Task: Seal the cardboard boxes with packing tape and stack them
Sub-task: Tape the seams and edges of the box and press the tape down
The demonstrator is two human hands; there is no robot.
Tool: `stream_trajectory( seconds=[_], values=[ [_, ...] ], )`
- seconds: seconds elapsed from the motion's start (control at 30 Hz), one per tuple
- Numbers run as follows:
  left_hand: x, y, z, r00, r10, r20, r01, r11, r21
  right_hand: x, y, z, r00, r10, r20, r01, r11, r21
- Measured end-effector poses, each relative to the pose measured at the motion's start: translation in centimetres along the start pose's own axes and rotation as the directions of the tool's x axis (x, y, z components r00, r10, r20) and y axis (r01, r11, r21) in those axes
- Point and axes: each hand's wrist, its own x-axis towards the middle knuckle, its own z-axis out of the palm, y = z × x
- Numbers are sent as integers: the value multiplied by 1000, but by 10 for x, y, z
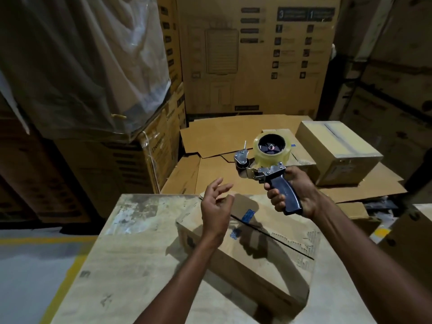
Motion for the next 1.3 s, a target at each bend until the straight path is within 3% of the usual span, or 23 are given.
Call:
stream_trajectory(
  seconds=[0.07, 0.13, 0.3, 0.43, 0.53, 0.7, 0.83, 0.93, 1.13, 1.3],
  values=[
    [-2, -8, -1, 975, -201, -96, 176, 959, -222, 5, -7, 3, 1000, -9, -24, 8, 998, -66],
    [1, -13, -1, 909, -408, -86, 348, 855, -384, 9, -16, 3, 1000, -7, -28, 3, 993, -114],
    [33, -3, -11, 677, -735, 46, 685, 607, -403, 13, -32, 0, 1000, 3, -16, -7, 978, -210],
    [63, 16, -8, 575, -789, 215, 801, 490, -345, 13, -39, 3, 1000, 7, -15, -11, 967, -253],
    [73, 31, 3, 605, -739, 295, 793, 526, -307, 12, -43, 8, 1000, 9, -21, -15, 958, -285],
    [77, 32, 19, 835, -512, 202, 548, 809, -211, 14, -47, 8, 1000, 1, -14, -5, 960, -281],
    [74, 28, 19, 881, -448, 153, 470, 867, -166, 13, -51, 5, 1000, -14, -10, 11, 958, -287],
    [75, 31, 22, 853, -499, 151, 521, 811, -265, 13, -52, 2, 1000, -23, -17, 17, 957, -291],
    [79, 35, 29, 672, -699, 244, 710, 515, -480, 15, -52, 1, 999, -42, -27, 29, 930, -367],
    [81, 40, 29, 590, -762, 265, 750, 397, -529, 18, -47, 0, 998, -55, -29, 40, 919, -393]
  ],
)
